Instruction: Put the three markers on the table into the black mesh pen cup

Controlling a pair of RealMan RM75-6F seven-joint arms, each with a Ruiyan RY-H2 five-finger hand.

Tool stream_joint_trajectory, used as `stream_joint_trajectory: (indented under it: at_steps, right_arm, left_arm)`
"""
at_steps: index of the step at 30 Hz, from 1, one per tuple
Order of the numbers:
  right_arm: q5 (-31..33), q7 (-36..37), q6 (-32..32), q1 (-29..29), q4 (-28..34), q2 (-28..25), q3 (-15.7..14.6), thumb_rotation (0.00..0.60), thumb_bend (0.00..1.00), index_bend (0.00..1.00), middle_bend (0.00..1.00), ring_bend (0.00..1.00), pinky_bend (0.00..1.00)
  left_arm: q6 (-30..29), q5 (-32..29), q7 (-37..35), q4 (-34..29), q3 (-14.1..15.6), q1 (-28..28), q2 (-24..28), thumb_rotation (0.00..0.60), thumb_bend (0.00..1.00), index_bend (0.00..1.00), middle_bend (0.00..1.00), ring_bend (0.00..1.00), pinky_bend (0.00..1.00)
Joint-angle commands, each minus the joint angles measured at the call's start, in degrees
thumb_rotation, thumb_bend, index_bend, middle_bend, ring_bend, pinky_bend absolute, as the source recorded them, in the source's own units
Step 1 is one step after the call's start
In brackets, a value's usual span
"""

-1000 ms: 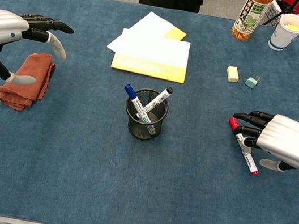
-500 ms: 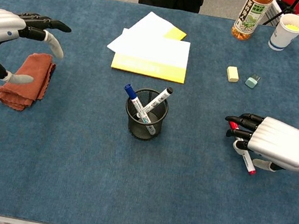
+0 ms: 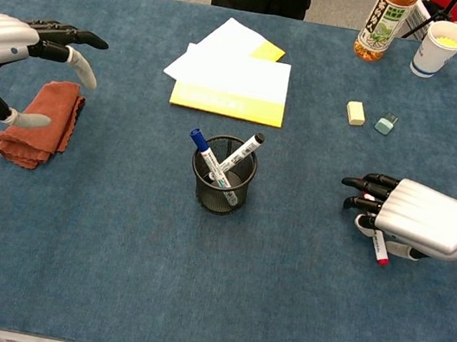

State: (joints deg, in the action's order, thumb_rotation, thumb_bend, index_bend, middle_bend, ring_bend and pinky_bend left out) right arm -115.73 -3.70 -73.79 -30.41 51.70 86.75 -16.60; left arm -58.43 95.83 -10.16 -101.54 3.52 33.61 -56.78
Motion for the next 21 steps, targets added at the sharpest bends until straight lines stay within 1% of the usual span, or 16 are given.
stream_joint_trajectory:
  at_steps: [1, 8, 15, 21]
  right_arm:
    - [0.2, 0.2, -0.4, 0.2, -0.7, 0.5, 0.1, 0.6, 0.22, 0.55, 0.28, 0.07, 0.19]
    - [0.5, 0.6, -1.3, 0.6, -2.1, 1.3, 0.2, 0.6, 0.22, 0.58, 0.29, 0.08, 0.19]
    - [1.2, 0.8, -1.8, 0.8, -1.7, 1.1, 0.5, 0.6, 0.29, 0.59, 0.3, 0.09, 0.19]
    - [1.8, 0.9, -2.7, 0.9, 0.0, 0.4, 1.1, 0.6, 0.33, 0.6, 0.3, 0.09, 0.19]
  left_arm:
    - [0.1, 0.0, -0.1, 0.0, 0.0, 0.1, 0.0, 0.6, 0.25, 0.3, 0.04, 0.0, 0.0]
    - [0.1, 0.0, -0.5, 0.2, 0.0, 0.1, 0.0, 0.6, 0.25, 0.3, 0.04, 0.0, 0.0]
    - [0.1, 0.1, -0.8, 0.4, 0.0, 0.1, -0.1, 0.6, 0.25, 0.3, 0.04, 0.0, 0.0]
    - [-0.1, 0.2, -0.9, 0.3, 0.0, 0.1, 0.0, 0.6, 0.25, 0.3, 0.03, 0.0, 0.0]
